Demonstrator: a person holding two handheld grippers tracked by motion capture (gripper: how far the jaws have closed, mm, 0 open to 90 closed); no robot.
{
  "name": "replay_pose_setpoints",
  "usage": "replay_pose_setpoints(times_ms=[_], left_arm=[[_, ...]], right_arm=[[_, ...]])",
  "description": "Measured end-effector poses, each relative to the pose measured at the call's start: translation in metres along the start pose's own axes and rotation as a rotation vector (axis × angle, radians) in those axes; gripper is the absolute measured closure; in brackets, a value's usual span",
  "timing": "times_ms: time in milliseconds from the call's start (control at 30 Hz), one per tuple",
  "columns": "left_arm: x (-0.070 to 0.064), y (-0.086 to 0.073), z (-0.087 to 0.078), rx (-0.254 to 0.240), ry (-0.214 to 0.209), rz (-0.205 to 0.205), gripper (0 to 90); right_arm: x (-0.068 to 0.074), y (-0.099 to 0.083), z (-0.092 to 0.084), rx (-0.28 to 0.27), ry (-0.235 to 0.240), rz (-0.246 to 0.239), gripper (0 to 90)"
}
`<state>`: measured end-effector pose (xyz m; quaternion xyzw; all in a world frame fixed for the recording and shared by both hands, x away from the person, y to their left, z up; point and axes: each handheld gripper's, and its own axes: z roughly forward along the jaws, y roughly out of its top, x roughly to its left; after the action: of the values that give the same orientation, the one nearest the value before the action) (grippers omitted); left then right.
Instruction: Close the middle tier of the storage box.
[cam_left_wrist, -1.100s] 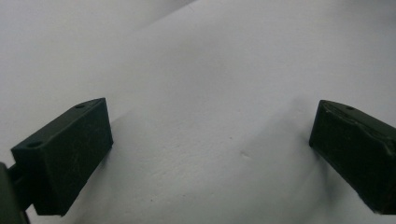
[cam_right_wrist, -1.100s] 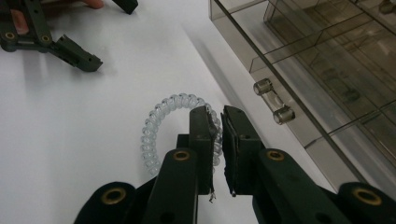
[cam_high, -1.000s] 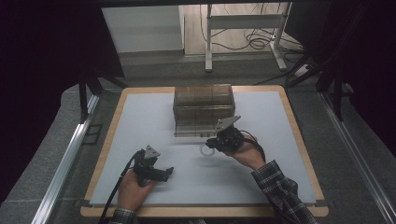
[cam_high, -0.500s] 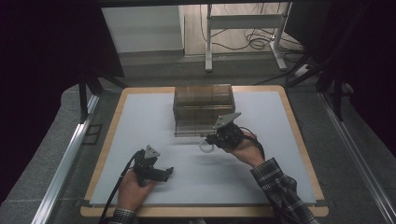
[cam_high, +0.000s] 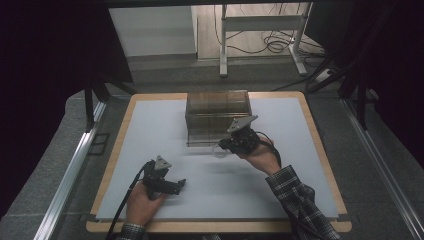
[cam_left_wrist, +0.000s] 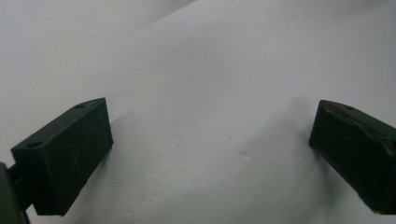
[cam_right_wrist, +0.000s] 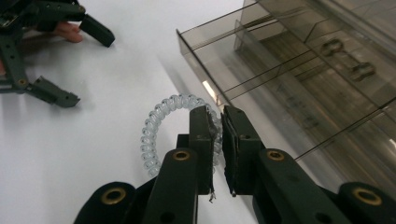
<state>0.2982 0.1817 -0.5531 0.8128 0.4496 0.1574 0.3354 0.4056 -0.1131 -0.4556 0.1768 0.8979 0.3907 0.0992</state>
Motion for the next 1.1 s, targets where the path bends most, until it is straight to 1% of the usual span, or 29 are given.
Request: replay_pose_setpoints(times_ms=[167,433,667,1100], left_arm=[[0.0,0.0,0.0,0.0,0.0,0.0,0.0],[0.0,0.0,0.0,0.0,-0.001,-0.003,0.0],[0.0,0.0,0.0,0.0,-0.001,-0.003,0.0],[0.0,0.0,0.0,0.0,-0.001,-0.003,0.0]], right_arm=[[-0.005,0.002,0.0,-0.009,-0.017,0.013,80.9],[-0.013,0.002,0.003,-0.015,-0.03,0.044,80.9],[-0.019,0.004,0.006,-0.021,-0.042,0.053,80.9],[-0.033,0.004,0.01,-0.029,-0.075,0.102,80.9]])
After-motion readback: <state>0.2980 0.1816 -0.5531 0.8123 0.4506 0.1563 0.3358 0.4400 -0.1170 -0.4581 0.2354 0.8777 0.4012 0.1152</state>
